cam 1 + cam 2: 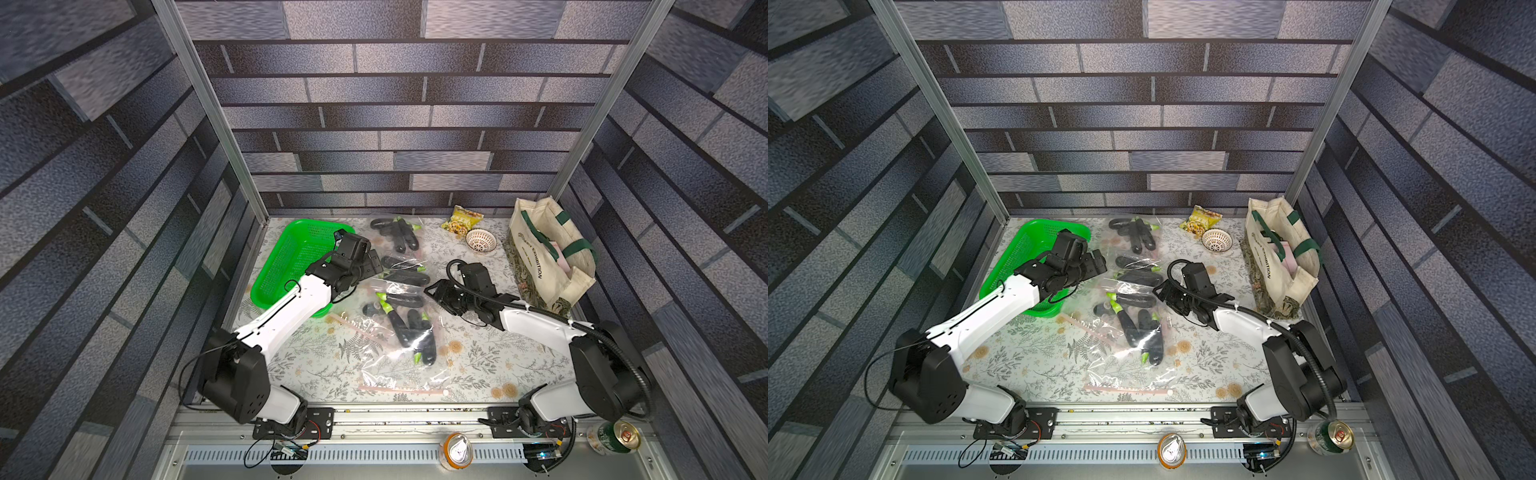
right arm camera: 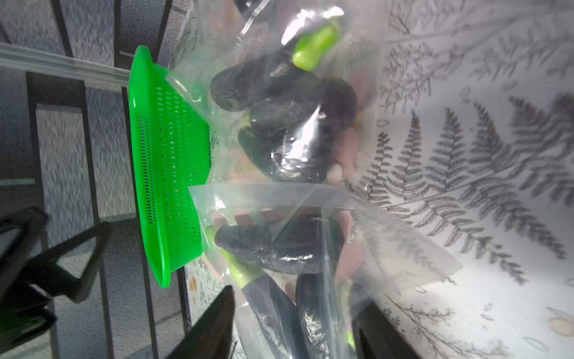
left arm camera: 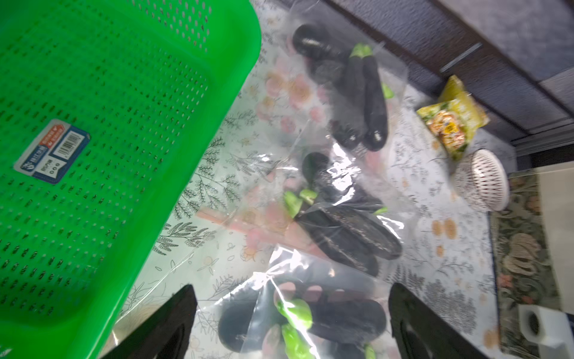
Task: Place the eggplant in a zip-top bag and seal the zipper
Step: Adjust the zipper food storage bag at the center of the board, then reset both arms
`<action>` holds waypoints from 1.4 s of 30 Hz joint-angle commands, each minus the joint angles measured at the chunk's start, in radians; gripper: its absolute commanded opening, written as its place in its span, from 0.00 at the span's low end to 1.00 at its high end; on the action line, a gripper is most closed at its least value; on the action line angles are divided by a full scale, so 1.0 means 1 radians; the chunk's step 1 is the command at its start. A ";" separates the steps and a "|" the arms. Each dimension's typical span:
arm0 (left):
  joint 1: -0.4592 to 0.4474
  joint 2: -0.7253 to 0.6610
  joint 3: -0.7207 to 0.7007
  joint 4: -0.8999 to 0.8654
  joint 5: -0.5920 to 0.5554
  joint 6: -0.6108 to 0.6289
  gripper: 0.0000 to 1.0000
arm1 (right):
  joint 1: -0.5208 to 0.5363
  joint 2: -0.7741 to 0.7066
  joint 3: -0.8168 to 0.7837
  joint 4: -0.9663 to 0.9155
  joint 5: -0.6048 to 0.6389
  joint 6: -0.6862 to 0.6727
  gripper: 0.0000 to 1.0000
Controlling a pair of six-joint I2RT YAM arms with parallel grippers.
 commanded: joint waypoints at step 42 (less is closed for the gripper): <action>0.249 -0.245 -0.288 0.199 0.018 0.340 1.00 | -0.542 -0.365 -0.109 -0.130 -0.005 -0.608 1.00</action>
